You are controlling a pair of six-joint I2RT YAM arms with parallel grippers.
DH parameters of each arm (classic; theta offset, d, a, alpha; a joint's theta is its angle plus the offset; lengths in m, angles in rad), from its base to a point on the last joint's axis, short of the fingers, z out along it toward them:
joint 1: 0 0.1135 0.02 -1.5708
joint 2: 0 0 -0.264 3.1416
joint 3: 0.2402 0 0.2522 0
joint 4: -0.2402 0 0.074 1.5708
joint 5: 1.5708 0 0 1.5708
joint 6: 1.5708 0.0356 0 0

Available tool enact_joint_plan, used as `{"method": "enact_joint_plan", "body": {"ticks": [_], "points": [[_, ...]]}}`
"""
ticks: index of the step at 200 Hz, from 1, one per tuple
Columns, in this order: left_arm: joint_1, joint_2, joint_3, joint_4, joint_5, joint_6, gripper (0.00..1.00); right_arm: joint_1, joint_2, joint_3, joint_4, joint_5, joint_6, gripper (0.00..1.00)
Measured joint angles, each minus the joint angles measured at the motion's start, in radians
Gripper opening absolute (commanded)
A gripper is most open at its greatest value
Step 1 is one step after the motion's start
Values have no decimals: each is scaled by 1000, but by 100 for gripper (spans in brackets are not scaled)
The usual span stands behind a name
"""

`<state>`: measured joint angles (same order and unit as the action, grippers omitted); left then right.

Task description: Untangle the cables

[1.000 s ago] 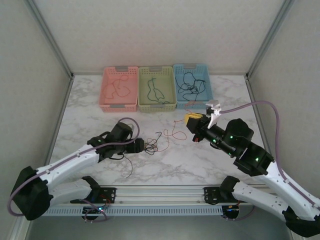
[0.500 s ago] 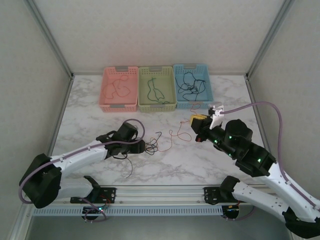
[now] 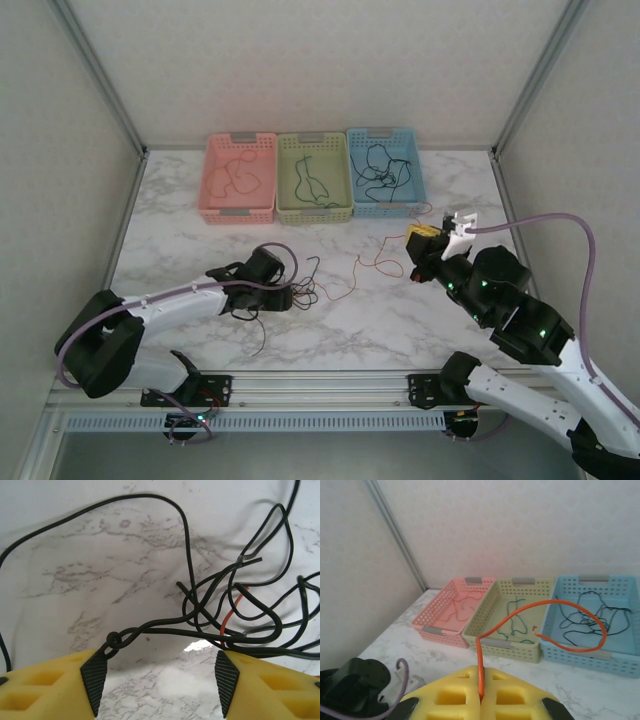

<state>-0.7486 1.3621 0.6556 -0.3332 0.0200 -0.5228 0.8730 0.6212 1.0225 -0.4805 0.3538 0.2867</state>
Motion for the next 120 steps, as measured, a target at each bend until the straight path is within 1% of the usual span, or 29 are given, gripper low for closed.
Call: {"method": "enact_joint_plan", "body": {"ticks": [18,30,50,63,84,120], "points": [[-3,12,10,0,-4,0,59,0,-4,10,-16,36,-13,0],[-3,14,11,0,-4,2,56,0,-10,20,-26,59,-19,0],[-3,29,22,0,-5,6,50,-1,-24,39,-43,101,-37,0],[-3,45,33,1,-6,10,43,-1,-36,52,-55,134,-47,0],[-3,61,42,2,-8,14,38,-1,-61,72,-64,190,-68,0],[-3,72,44,8,-13,15,24,-2,-112,92,-71,269,-93,0]]}}
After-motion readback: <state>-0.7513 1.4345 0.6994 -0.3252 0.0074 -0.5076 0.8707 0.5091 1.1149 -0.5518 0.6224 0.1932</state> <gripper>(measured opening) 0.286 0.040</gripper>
